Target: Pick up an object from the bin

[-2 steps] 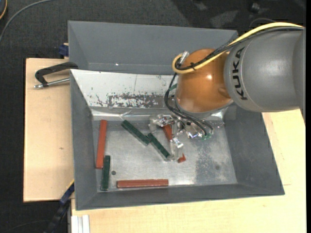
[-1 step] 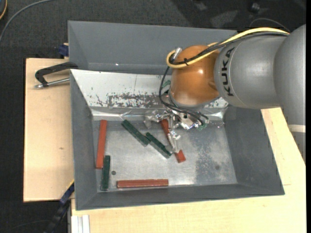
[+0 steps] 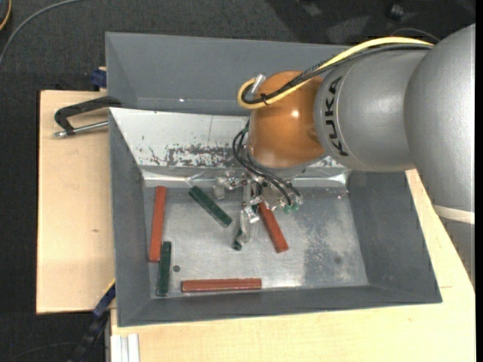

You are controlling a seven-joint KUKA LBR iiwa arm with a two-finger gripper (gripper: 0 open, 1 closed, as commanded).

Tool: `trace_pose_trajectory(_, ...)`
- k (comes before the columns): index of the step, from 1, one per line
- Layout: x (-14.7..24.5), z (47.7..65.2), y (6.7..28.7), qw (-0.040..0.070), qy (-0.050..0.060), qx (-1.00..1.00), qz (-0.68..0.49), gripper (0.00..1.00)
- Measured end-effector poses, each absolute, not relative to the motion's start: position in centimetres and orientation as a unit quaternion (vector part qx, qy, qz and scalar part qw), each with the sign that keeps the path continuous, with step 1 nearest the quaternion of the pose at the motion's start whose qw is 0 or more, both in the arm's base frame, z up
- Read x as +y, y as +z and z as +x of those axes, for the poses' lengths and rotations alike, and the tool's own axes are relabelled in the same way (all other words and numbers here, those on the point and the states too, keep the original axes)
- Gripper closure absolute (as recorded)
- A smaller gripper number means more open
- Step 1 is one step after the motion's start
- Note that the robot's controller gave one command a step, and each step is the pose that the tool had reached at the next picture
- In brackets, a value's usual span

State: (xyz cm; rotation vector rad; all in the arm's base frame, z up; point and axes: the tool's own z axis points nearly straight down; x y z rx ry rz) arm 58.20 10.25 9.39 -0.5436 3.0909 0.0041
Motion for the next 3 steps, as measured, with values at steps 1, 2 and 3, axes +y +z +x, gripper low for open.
trace_pose_trajectory(1,5.7,54.8,6.9,-0.002,0.000,0.989,-0.145,0.00)
trace_pose_trajectory(2,6.0,55.0,7.1,0.001,0.001,0.989,-0.147,1.00)
trace_pose_trajectory(3,7.3,57.7,21.8,0.008,0.000,0.990,-0.144,1.00)
